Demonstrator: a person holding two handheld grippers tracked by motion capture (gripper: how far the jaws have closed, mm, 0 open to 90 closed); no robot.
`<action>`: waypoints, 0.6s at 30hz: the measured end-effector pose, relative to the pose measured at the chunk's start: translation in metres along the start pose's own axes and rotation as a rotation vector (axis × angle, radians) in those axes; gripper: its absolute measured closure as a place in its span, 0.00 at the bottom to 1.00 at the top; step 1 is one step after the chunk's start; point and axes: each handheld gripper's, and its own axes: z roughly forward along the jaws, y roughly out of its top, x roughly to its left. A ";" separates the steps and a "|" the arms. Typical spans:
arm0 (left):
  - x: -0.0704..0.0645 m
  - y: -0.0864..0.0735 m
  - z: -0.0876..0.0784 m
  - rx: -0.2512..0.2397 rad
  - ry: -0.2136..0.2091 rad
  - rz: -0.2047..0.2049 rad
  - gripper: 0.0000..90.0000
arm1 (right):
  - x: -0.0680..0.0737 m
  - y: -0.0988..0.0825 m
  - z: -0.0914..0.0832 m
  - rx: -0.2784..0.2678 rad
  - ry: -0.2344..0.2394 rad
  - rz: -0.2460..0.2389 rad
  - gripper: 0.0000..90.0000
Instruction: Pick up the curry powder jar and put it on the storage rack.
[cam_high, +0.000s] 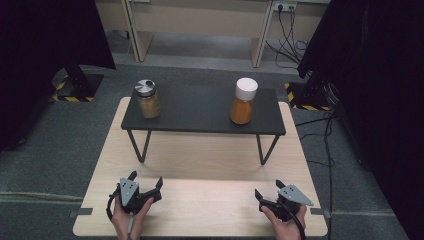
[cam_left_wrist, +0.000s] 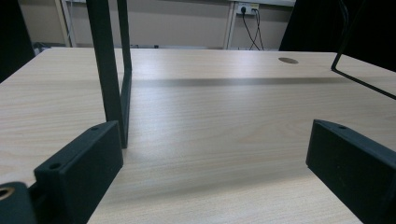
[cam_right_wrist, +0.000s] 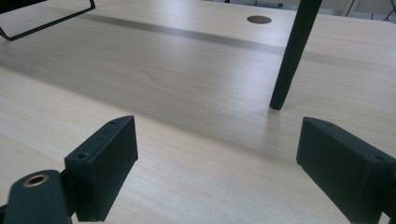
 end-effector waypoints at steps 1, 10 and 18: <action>-0.001 0.000 0.000 -0.002 -0.001 0.003 0.03 | 0.000 0.000 0.000 0.005 0.005 -0.001 0.14; 0.000 0.001 -0.001 -0.008 0.001 0.004 0.03 | 0.001 0.000 -0.001 0.004 0.005 -0.003 0.14; 0.001 0.002 -0.002 -0.010 0.006 0.002 0.03 | 0.003 0.000 0.000 0.004 0.012 -0.011 0.14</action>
